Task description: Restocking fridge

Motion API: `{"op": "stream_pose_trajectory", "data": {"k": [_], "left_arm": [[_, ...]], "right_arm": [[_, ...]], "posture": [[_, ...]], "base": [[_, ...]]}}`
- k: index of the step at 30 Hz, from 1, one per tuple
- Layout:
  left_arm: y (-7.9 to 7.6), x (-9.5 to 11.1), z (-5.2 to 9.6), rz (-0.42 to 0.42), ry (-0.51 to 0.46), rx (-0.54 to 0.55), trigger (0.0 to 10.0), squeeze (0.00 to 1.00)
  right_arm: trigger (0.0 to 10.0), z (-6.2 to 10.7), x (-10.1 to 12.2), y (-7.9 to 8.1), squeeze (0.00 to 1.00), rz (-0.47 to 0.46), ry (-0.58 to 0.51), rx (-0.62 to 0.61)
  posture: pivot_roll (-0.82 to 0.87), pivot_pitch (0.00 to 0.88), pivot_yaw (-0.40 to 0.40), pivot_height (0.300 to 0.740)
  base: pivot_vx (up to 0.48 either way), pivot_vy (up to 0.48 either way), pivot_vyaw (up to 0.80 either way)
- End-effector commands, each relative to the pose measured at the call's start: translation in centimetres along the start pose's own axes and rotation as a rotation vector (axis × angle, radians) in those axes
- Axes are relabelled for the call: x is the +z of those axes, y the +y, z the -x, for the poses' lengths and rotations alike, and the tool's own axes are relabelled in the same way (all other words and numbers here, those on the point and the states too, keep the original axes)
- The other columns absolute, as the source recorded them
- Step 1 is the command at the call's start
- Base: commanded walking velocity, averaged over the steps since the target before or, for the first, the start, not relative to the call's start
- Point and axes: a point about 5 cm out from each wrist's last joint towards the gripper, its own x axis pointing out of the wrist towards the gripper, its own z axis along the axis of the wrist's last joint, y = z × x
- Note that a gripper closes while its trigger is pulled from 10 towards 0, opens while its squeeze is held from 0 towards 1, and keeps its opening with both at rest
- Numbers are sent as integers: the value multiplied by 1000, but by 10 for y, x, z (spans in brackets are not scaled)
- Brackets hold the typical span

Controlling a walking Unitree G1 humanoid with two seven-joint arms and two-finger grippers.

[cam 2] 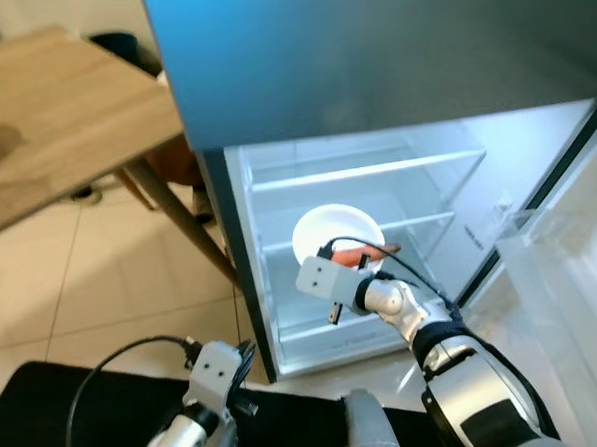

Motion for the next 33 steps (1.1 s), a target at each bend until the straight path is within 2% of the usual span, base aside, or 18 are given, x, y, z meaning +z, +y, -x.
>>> {"op": "stream_pose_trajectory", "data": {"k": [1,8,13,17,24,28,29,31,33], "left_arm": [[-4,-2,2,4,12,-20,10000,0],[-10,16,-2,-30,-62,-80,10000,0],[-12,23,-5,-34,-86,-95,10000,0],[-16,31,-9,-46,-109,-122,10000,0],[-15,38,-7,-40,-129,-109,10000,0],[-10,32,-3,-21,-99,-68,10000,0],[-7,21,4,13,-49,-24,10000,0],[-5,14,7,32,-22,0,10000,0],[0,-4,20,61,62,48,10000,0]], "right_arm": [[10000,0,0,-3,0,15,16,10],[10000,0,4,-20,0,33,58,-5],[10000,0,5,-27,0,16,69,-32],[10000,3,5,-41,0,-17,93,-86],[10000,5,11,-56,0,-19,106,-122],[10000,6,11,-59,0,-69,102,-150],[10000,6,7,-55,0,-141,95,-165],[10000,6,4,-52,0,-177,91,-169],[10000,6,-6,-38,0,-237,98,-162]], "posture": [[-79,203,-68,626],[-62,248,-74,626],[-55,257,-77,626],[-43,270,-75,626],[-28,288,-80,626],[-27,284,-82,626],[-30,264,-81,626],[-32,257,-81,626],[-38,235,-80,626]], "base": [[0,0,0],[0,0,0],[0,0,0],[0,0,0],[0,0,0],[0,0,0],[0,0,0],[0,0,0],[0,0,0]]}}
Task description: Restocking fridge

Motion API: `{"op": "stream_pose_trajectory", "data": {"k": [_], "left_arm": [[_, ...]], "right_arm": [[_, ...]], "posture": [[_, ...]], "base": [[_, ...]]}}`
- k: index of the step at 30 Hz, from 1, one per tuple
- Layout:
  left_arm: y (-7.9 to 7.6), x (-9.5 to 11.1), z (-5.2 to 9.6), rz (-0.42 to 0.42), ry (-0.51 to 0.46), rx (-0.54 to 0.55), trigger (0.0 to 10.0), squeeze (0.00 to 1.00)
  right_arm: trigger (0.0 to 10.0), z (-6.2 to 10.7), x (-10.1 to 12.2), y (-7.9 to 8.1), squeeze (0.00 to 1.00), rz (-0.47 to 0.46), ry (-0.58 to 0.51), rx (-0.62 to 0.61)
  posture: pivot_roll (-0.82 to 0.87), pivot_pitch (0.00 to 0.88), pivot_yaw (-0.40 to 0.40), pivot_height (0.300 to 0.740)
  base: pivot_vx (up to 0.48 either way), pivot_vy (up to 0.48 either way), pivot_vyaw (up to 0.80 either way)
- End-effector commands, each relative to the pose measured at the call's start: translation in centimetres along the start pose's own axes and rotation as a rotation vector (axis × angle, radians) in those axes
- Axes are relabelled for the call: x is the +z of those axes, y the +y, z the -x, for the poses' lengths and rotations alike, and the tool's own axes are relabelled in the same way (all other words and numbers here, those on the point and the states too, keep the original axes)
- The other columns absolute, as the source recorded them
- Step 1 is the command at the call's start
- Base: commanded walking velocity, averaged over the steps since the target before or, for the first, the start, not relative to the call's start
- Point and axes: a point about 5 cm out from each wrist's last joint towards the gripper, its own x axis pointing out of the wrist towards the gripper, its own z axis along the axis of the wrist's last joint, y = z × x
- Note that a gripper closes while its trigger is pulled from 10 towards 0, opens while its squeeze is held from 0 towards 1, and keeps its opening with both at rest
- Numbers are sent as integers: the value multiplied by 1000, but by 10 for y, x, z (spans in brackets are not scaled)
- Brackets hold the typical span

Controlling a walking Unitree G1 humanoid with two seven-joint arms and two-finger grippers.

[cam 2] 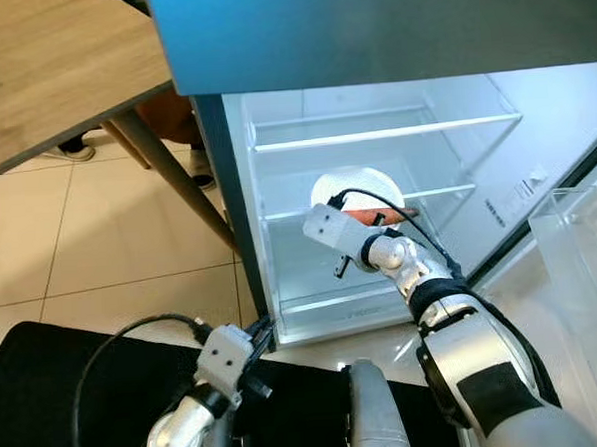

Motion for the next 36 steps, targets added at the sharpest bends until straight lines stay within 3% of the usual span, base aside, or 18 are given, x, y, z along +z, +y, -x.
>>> {"op": "stream_pose_trajectory", "data": {"k": [1,5,6,8,9,11,15,16,19,27,32,36], "left_arm": [[4,-28,21,44,135,55,10000,0],[14,-51,42,81,255,144,10000,0],[14,-51,42,81,255,144,10000,0],[24,-65,56,121,329,239,10000,0],[24,-65,56,121,329,239,10000,0],[29,-71,62,147,362,311,10000,0],[33,-74,63,138,371,355,10000,0],[33,-74,63,138,371,355,10000,0],[35,-74,58,119,371,355,10000,0],[33,-72,51,121,360,344,10000,0],[22,-87,55,136,467,323,10000,0],[22,-91,59,151,494,361,10000,0]], "right_arm": [[10000,4,-23,19,0,-94,39,15],[10000,10,-49,46,0,-221,70,20],[10000,10,-49,46,0,-221,70,20],[10000,17,-69,75,0,-353,87,9],[10000,17,-69,75,0,-353,87,9],[10000,23,-79,99,0,-444,86,-4],[10000,30,-86,123,0,-503,74,7],[10000,30,-86,123,0,-503,74,7],[10000,40,-100,148,0,-592,132,-6],[10000,49,-114,157,0,-683,217,-70],[10000,66,-132,181,0,-801,292,-42],[10000,73,-138,187,0,-814,325,-42]], "posture": [[-41,227,-79,626],[-51,200,-74,626],[-51,200,-74,626],[-62,178,-69,626],[-62,178,-69,626],[-65,173,-64,626],[-71,160,-57,626],[-71,160,-57,626],[-76,147,-50,641],[-78,139,-49,656],[-83,120,-40,660],[-84,118,-39,670]], "base": [[0,0,0],[0,0,0],[0,0,0],[0,0,0],[0,0,0],[0,0,0],[0,0,0],[0,0,0],[0,0,0],[0,0,0],[0,0,0],[0,0,0]]}}
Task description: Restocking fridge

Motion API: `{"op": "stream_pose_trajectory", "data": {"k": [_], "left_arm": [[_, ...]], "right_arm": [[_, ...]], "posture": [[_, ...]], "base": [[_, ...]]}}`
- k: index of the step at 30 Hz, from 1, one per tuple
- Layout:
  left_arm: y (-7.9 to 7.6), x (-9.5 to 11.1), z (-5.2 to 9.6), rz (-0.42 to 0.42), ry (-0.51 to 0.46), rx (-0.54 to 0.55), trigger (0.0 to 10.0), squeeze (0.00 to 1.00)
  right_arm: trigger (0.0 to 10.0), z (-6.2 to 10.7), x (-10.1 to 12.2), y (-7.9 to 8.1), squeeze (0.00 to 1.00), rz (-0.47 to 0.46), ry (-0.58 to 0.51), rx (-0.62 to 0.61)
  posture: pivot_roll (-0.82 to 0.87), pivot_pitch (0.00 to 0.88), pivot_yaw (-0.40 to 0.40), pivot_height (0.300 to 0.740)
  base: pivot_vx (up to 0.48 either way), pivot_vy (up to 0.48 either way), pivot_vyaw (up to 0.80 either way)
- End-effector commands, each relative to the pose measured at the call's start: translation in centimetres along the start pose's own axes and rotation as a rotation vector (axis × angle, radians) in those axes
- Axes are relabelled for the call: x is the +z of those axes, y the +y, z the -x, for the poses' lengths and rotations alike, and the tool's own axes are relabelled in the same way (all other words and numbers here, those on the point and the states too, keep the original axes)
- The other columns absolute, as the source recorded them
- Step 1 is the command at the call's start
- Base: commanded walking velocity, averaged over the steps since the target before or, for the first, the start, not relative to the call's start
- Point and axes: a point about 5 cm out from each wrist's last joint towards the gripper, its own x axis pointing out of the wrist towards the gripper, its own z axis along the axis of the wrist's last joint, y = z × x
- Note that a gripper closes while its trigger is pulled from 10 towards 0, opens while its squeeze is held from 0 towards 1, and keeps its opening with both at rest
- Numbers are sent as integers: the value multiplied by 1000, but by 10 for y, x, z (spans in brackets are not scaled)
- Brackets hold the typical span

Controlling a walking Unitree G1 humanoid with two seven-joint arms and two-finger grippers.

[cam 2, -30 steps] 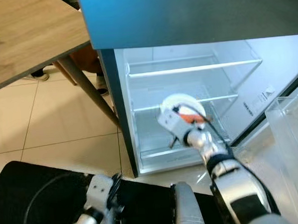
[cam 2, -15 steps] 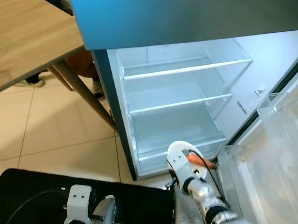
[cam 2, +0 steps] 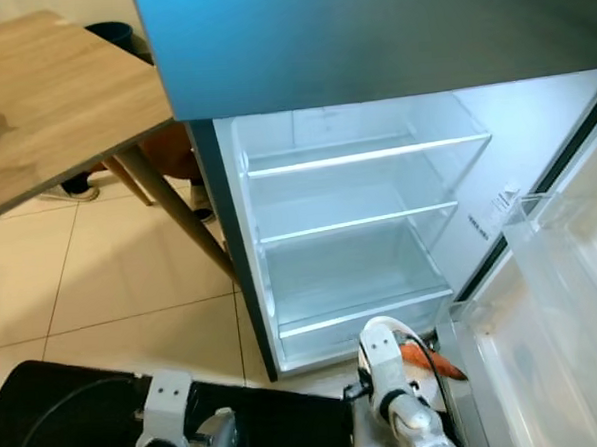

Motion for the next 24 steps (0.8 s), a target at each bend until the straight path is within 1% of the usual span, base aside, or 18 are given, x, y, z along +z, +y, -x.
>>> {"op": "stream_pose_trajectory", "data": {"k": [1,4,13,21,24], "left_arm": [[-4,-9,4,34,39,29,10000,0],[-4,-9,4,50,35,44,10000,0],[-6,-11,6,56,31,49,10000,0],[-8,-9,5,49,14,52,10000,0],[-8,-9,5,39,9,44,10000,0]], "right_arm": [[10000,5,-19,5,0,-26,72,1],[10000,7,-23,5,0,-25,87,-8],[10000,9,-27,6,0,-2,96,-15],[10000,10,-27,7,0,-23,77,5],[10000,9,-24,9,0,-56,46,29]], "posture": [[-83,119,-40,670],[-83,119,-45,670],[-82,121,-50,670],[-76,122,-48,670],[-74,123,-43,670]], "base": [[0,0,0],[0,0,0],[0,0,0],[0,0,0],[0,0,0]]}}
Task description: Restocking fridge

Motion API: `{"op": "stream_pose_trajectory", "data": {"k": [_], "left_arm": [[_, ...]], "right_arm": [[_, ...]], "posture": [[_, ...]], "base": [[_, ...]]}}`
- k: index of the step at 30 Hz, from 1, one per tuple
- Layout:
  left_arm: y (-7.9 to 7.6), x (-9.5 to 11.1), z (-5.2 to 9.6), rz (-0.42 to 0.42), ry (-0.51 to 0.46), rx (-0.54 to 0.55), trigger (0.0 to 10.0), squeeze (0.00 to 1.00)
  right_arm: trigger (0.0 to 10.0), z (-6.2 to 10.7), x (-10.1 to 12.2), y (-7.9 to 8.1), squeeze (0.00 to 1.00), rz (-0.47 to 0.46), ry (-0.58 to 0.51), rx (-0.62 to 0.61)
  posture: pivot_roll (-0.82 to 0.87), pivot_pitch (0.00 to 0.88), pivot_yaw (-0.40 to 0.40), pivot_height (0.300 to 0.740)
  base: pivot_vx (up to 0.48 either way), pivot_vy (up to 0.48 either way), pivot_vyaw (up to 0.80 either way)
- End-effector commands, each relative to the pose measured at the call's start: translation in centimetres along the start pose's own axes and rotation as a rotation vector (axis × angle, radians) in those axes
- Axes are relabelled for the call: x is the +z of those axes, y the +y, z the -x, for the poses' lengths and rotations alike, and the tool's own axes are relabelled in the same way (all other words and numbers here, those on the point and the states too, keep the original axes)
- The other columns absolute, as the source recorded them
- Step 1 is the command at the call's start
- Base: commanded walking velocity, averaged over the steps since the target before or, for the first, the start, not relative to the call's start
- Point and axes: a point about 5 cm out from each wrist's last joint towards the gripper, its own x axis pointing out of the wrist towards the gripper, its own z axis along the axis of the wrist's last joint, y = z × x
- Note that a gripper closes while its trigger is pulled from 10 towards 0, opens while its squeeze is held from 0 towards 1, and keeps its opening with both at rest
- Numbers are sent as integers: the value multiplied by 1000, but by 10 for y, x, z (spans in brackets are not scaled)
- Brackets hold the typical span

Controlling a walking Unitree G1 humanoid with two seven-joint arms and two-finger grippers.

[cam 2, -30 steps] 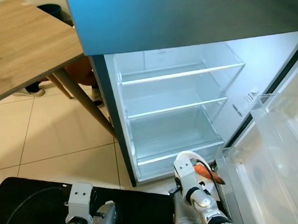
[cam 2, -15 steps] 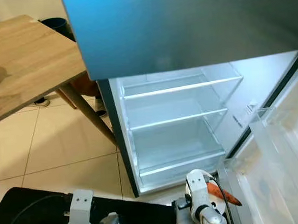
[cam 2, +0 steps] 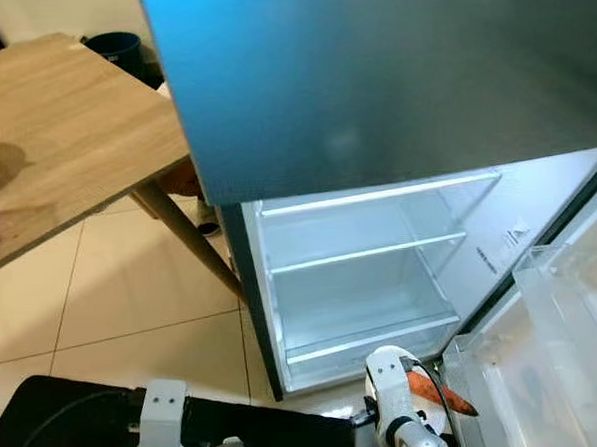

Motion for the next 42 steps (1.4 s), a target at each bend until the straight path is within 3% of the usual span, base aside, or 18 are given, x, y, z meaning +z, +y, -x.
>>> {"op": "stream_pose_trajectory", "data": {"k": [1,15,17,28,31,42], "left_arm": [[-3,-6,4,3,23,-4,10000,0],[-4,-4,2,1,11,-7,10000,0],[-6,-4,2,3,9,-8,10000,0],[-10,-4,2,12,7,-10,10000,0],[-10,-4,2,10,6,-12,10000,0],[-4,-3,2,-5,2,-7,10000,0]], "right_arm": [[10000,2,-3,3,0,-23,-16,14],[10000,1,-2,3,0,48,-1,-2],[10000,1,-3,3,0,101,12,7],[10000,3,-4,-3,0,200,23,-4],[10000,5,-5,-12,0,324,47,-73],[10000,6,9,-22,0,429,-58,-198]], "posture": [[-74,123,-43,670],[-77,123,-42,685],[-84,124,-46,685],[-90,123,-48,685],[-90,124,-45,685],[-79,116,-39,685]], "base": [[0,0,0],[0,0,0],[0,0,0],[0,0,0],[0,0,0],[0,0,73]]}}
